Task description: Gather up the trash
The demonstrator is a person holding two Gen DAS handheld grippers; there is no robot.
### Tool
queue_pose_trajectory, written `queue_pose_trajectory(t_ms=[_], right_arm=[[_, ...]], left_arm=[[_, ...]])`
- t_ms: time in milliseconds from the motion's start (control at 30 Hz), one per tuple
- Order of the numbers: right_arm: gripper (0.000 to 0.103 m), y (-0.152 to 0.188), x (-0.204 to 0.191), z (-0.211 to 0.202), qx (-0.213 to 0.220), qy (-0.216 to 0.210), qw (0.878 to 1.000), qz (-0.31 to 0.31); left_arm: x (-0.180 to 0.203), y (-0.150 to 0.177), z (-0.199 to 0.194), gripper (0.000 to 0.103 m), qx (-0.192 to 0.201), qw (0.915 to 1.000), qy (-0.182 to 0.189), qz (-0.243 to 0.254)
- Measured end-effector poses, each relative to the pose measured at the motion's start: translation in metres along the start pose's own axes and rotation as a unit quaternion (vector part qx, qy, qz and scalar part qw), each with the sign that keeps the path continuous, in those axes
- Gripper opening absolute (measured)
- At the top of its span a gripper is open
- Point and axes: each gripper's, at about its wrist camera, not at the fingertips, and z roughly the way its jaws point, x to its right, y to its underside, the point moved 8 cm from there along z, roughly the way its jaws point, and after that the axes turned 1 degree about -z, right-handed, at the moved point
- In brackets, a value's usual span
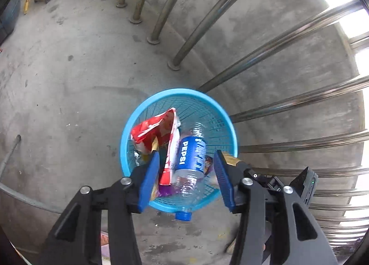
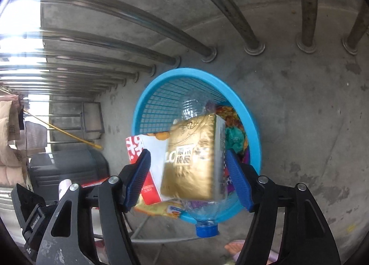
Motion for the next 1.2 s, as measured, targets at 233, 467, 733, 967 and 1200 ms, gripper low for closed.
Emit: queue_pose_trajectory(t_ms=[233,467,733,967,1200], right_arm=[[0.069,-0.006,-0.018,-0.032,0.034,-0.012,0.999,-0.020],[0.069,0.022,-0.096,-0.102,0.095,-0.040,0.983,-0.149],[0.091,0.136,-0.212,-0.183,0.146,-0.066,0.911,-0.379],[0.095,0.237,-0.250,-0.220,0.152,-0.055,0.851,-0.500],[0.095,0.300,-0.256,-0.230,0.142,-0.036,0.837,-0.527]], left_arm=[[0.024,-0.002,-0.057,0.049,0.059,0.9976,0.028,0.021],[0.034,0.026,-0.211,0.070,0.205,0.9746,0.047,0.076],[-0.031,0.138,-0.379,0.097,0.354,0.9307,-0.064,0.067],[-0.119,0.258,-0.454,0.097,0.417,0.8938,-0.162,-0.032],[-0.167,0.325,-0.483,0.097,0.429,0.8667,-0.237,-0.096]])
